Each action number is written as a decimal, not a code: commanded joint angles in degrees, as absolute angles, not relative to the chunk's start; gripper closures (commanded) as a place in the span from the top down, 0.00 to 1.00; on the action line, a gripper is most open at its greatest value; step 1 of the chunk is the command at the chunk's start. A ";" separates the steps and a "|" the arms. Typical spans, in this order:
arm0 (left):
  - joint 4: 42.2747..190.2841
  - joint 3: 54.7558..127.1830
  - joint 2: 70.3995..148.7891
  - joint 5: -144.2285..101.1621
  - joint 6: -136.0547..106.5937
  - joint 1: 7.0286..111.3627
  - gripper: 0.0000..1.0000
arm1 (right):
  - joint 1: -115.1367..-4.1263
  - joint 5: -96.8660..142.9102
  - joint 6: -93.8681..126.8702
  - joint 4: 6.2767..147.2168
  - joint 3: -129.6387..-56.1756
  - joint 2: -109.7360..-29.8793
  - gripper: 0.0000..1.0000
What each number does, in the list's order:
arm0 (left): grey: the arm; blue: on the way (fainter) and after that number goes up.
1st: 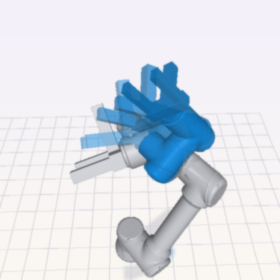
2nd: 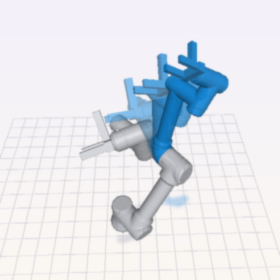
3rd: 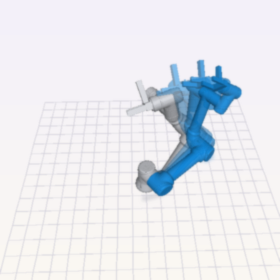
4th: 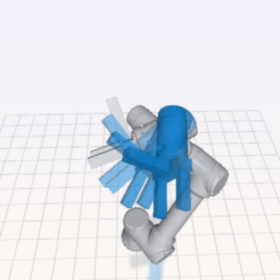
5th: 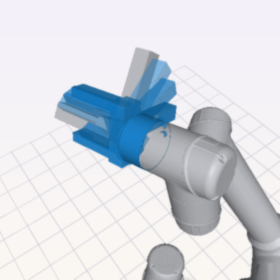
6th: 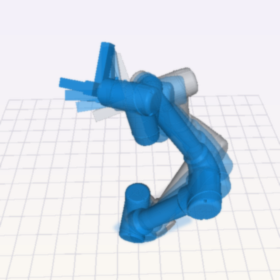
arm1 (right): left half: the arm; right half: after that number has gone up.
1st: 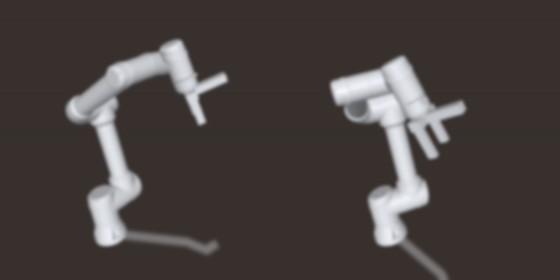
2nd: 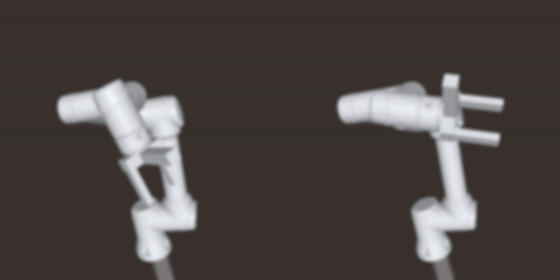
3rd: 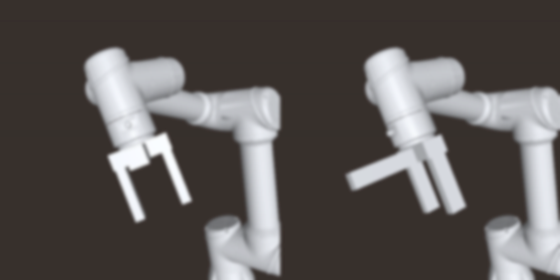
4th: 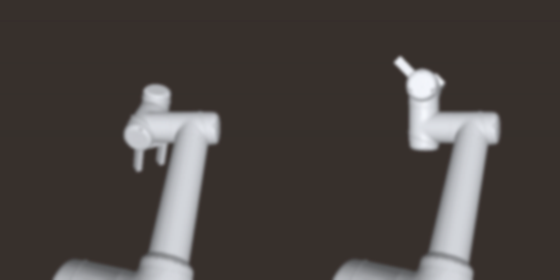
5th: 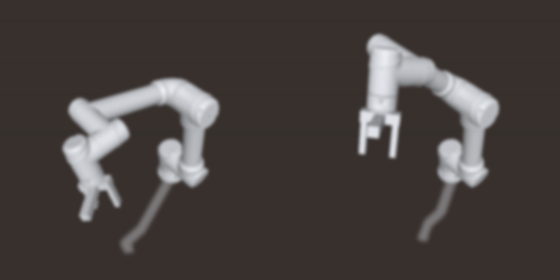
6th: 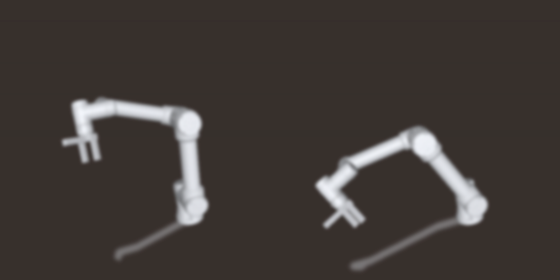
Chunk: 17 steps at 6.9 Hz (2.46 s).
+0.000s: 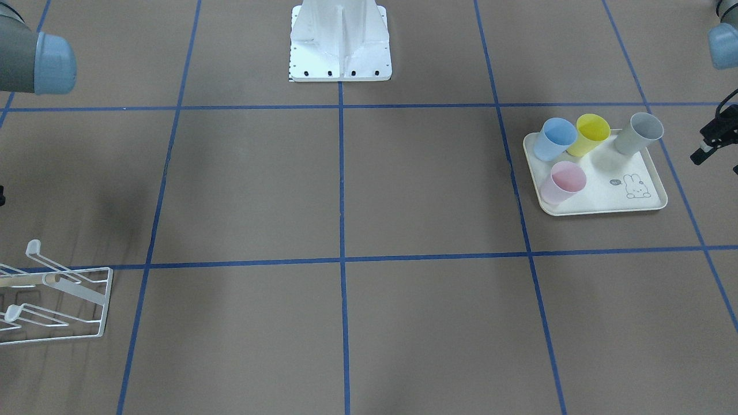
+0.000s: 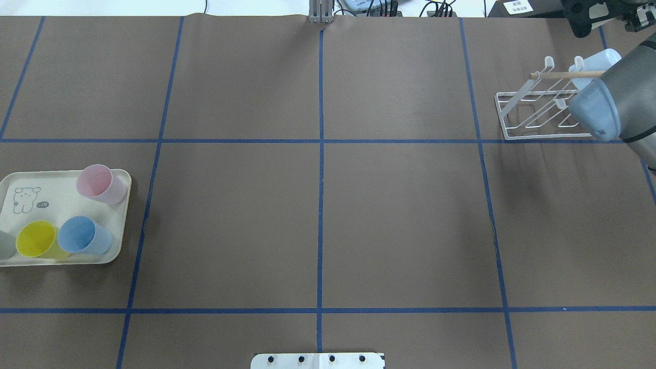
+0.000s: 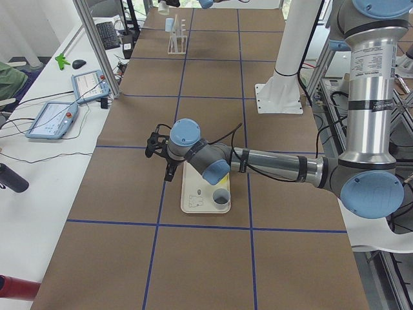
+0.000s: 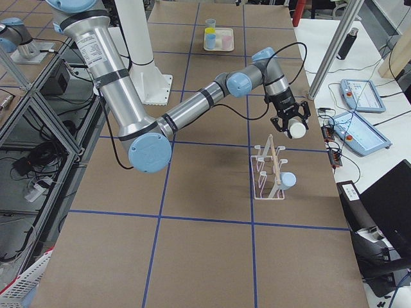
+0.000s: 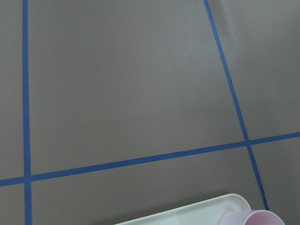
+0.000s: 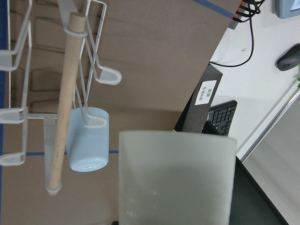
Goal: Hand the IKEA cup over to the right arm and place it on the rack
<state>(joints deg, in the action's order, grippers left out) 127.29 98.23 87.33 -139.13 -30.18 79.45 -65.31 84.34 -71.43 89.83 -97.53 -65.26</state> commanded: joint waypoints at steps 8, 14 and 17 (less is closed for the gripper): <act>127.27 98.35 87.36 -139.04 -30.76 79.28 1.00 | -63.72 84.20 -73.74 86.66 -88.34 -66.09 0.42; 127.27 98.35 87.45 -139.04 -30.94 79.28 1.00 | -61.96 84.02 -73.74 86.66 -86.84 -65.83 0.48; 127.27 98.00 87.63 -138.96 -30.94 79.19 1.00 | -60.47 81.66 -73.39 86.66 -85.88 -65.48 0.63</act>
<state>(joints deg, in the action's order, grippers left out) 127.27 98.11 87.55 -139.02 -30.94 79.20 -61.20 82.70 -73.57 86.66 -86.46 -65.67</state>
